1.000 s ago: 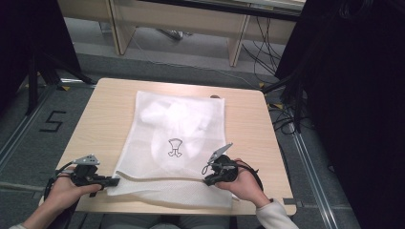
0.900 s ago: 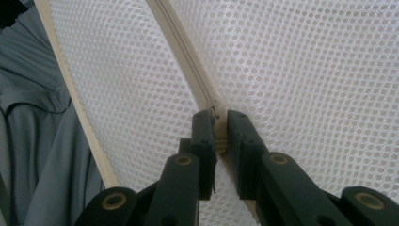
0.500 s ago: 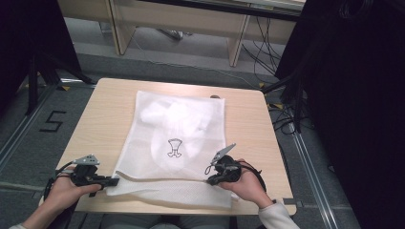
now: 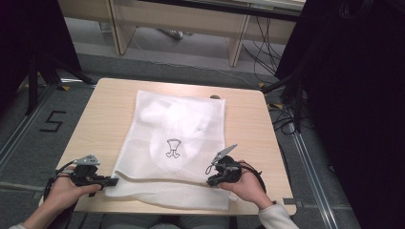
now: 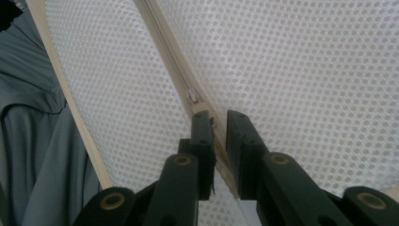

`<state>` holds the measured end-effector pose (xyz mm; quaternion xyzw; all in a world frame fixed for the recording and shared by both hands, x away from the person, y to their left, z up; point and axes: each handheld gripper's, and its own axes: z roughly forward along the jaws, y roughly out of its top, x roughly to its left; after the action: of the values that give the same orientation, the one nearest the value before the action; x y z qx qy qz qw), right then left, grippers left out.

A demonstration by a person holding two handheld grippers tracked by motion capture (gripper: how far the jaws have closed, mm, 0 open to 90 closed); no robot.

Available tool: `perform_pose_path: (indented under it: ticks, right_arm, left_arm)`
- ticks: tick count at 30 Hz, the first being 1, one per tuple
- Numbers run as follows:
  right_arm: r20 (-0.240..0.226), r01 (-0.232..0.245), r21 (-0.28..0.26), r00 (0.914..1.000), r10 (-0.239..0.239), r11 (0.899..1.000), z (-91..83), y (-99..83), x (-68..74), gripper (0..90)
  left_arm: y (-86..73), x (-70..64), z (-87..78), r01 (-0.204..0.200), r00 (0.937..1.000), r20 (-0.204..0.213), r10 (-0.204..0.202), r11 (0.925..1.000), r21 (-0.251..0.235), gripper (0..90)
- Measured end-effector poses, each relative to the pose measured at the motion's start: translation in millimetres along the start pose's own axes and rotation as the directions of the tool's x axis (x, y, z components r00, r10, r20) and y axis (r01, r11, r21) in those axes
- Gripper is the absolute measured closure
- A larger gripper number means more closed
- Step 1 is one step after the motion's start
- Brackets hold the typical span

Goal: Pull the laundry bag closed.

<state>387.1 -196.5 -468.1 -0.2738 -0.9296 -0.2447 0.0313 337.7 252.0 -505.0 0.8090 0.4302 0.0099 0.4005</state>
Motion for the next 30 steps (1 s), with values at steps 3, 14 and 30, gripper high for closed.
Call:
perform_pose_path:
  ticks: [3, 14, 30]
  right_arm:
    - [-0.007, -0.001, -0.002, 1.0000, 0.001, 1.000, 1.8, 1.7, 0.9, 77.2]
    - [-0.015, 0.012, 0.027, 0.9998, -0.011, 1.000, 16.0, 4.2, 2.5, 74.6]
    - [0.011, 0.041, 0.070, 0.9990, -0.042, 0.997, 11.9, 4.0, 9.1, 81.7]
  left_arm:
    - [0.0, -0.3, 0.2, 0.000, 1.0000, -0.001, 0.000, 1.0000, 0.003, 84.8]
    - [-0.8, -0.5, 1.7, -0.002, 1.0000, -0.004, 0.002, 0.9999, -0.013, 84.8]
    - [-0.8, -1.0, 1.5, 0.002, 0.9998, -0.017, -0.002, 1.0000, -0.006, 85.0]
